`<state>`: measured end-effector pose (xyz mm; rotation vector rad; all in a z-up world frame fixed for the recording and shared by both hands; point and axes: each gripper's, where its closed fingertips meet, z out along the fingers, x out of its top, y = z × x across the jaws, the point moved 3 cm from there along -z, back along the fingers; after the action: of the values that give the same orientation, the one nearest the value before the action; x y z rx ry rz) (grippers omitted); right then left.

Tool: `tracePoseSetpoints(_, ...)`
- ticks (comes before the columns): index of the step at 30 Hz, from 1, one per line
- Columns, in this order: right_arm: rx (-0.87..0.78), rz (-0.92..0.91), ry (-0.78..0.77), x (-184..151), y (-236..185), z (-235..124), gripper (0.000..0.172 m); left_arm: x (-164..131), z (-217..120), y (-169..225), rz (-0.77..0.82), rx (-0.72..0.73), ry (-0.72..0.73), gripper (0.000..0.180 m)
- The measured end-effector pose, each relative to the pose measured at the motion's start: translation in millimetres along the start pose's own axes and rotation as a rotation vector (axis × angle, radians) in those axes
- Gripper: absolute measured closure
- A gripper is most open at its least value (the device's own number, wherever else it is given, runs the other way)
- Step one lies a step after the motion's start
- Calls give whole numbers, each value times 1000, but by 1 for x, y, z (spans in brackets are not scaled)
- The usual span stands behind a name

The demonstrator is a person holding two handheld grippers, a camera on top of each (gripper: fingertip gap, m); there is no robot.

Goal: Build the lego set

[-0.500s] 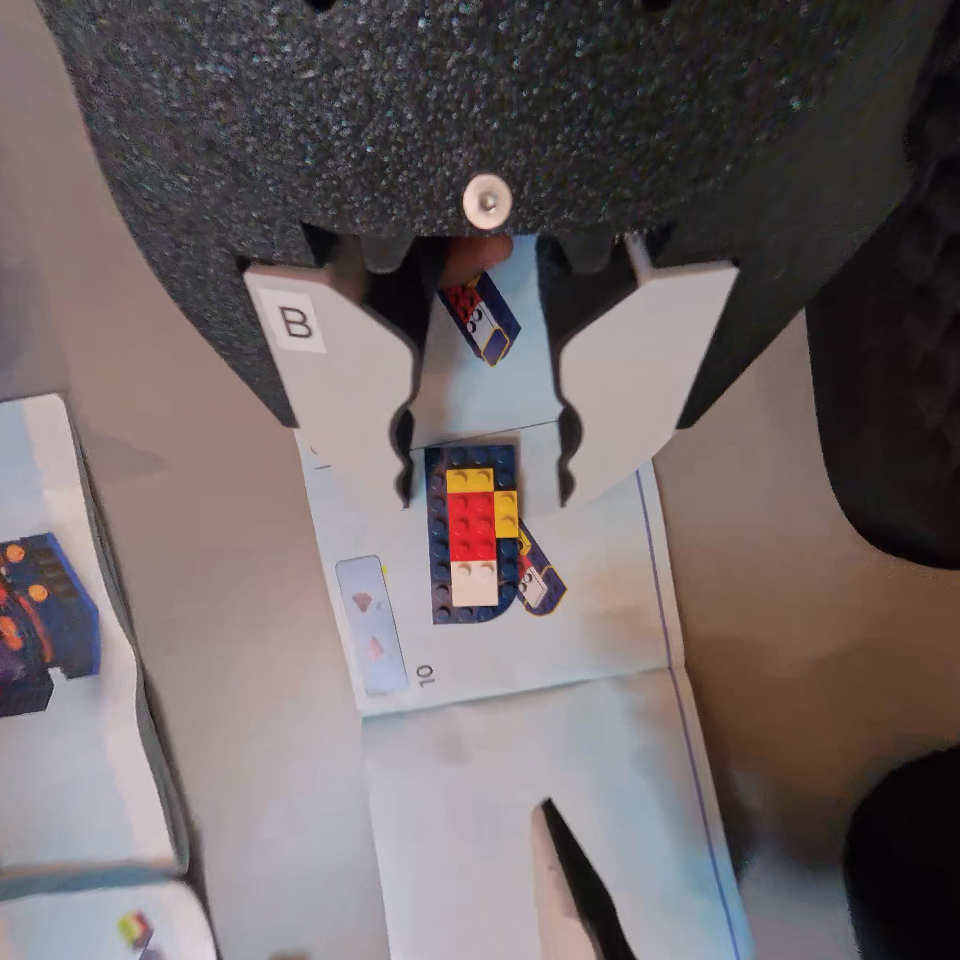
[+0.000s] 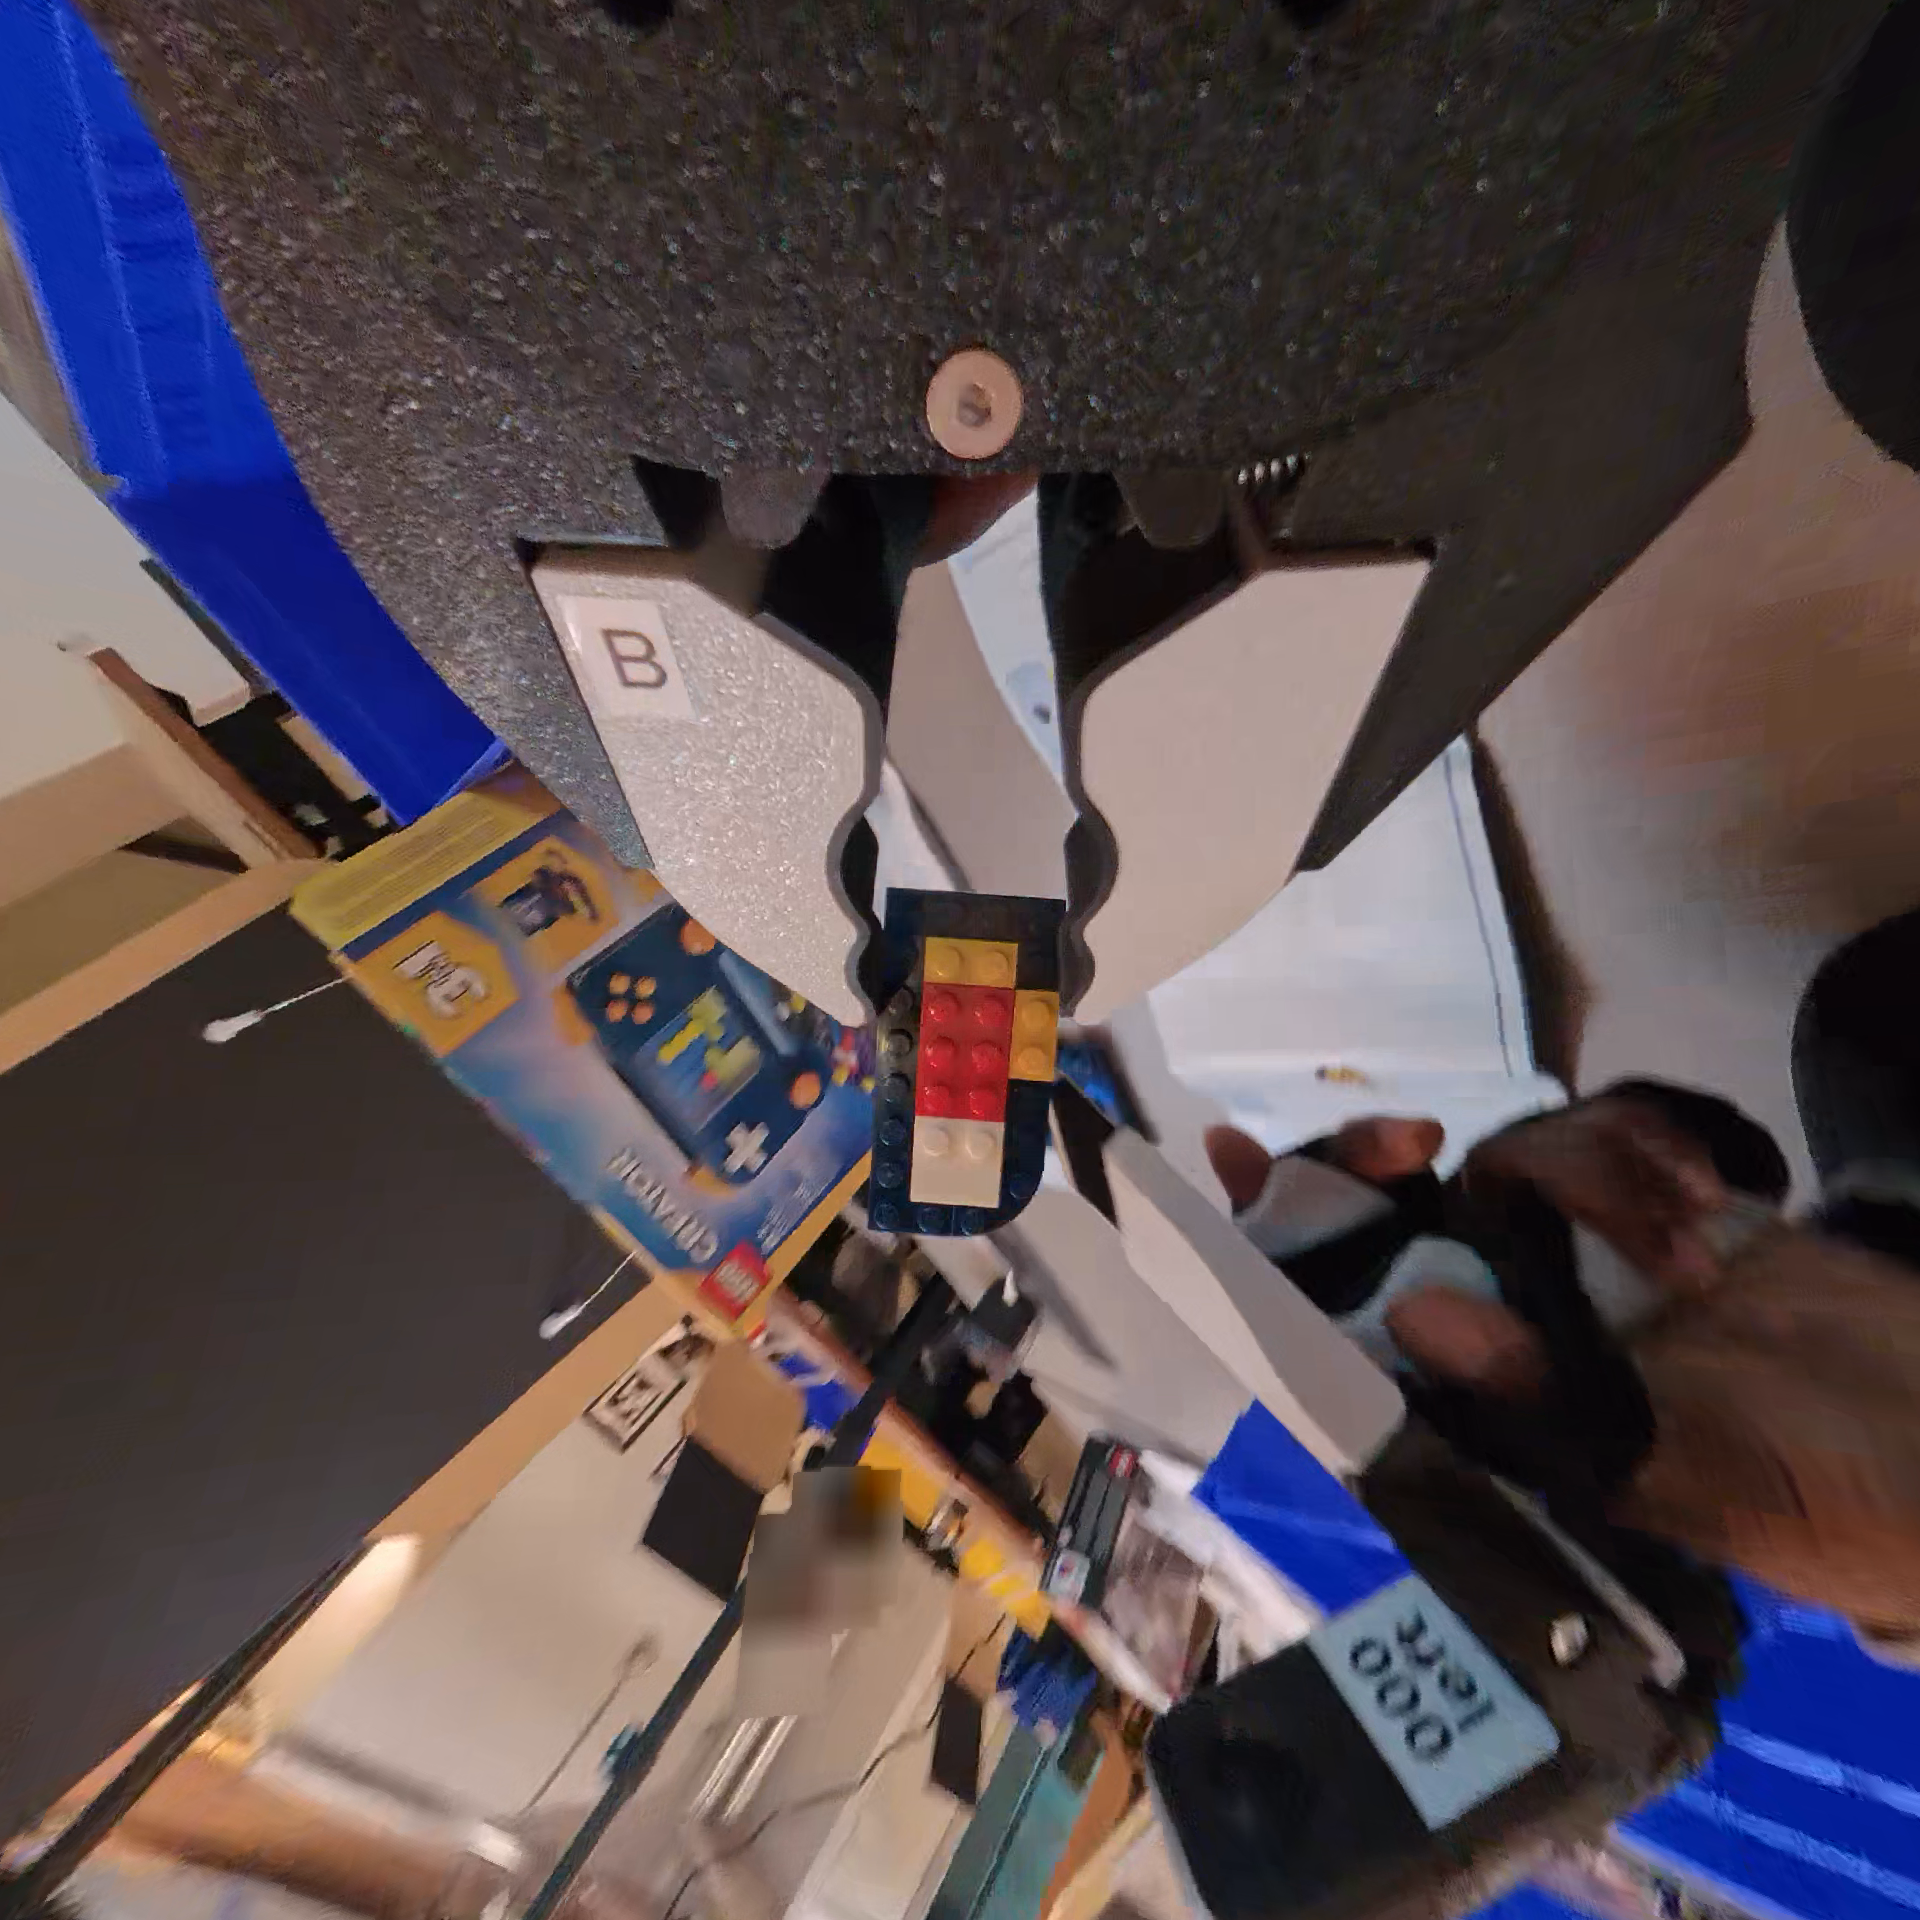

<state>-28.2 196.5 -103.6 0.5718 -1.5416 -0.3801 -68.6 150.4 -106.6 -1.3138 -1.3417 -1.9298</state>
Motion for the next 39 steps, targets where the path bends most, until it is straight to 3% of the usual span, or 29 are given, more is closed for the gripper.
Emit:
tracePoseSetpoints(3,-38,23,62,14,-5,-3,139,15,3,15,75,-46,96,165)
tracePoseSetpoints(5,-6,42,108,18,-8,-7,139,16,0,18,174,-26,83,174)
tracePoseSetpoints(7,167,159,186,22,-12,-16,136,13,-4,25,243,-54,22,174)
tracePoseSetpoints(11,568,575,363,35,-3,-34,135,6,-10,46,374,-169,-115,174)
tracePoseSetpoints(15,732,468,357,48,-20,-32,146,-6,-10,60,580,-188,-271,175)
tracePoseSetpoints(19,738,280,377,56,-34,-32,164,-11,-11,68,735,-170,-336,175)
tracePoseSetpoints(27,711,120,459,67,-44,-43,165,-13,-18,84,928,-174,-351,175)
tracePoseSetpoints(31,682,126,488,69,-40,-43,165,-9,-18,84,920,-129,-296,174)
tracePoseSetpoints(33,680,156,529,72,-38,-44,165,-11,-18,81,917,-121,-281,158)
tracePoseSetpoints(35,686,182,580,76,-39,-46,165,-14,-17,82,914,-127,-272,155)
tracePoseSetpoints(39,676,266,619,78,-41,-42,165,-17,-16,82,905,-115,-246,172)
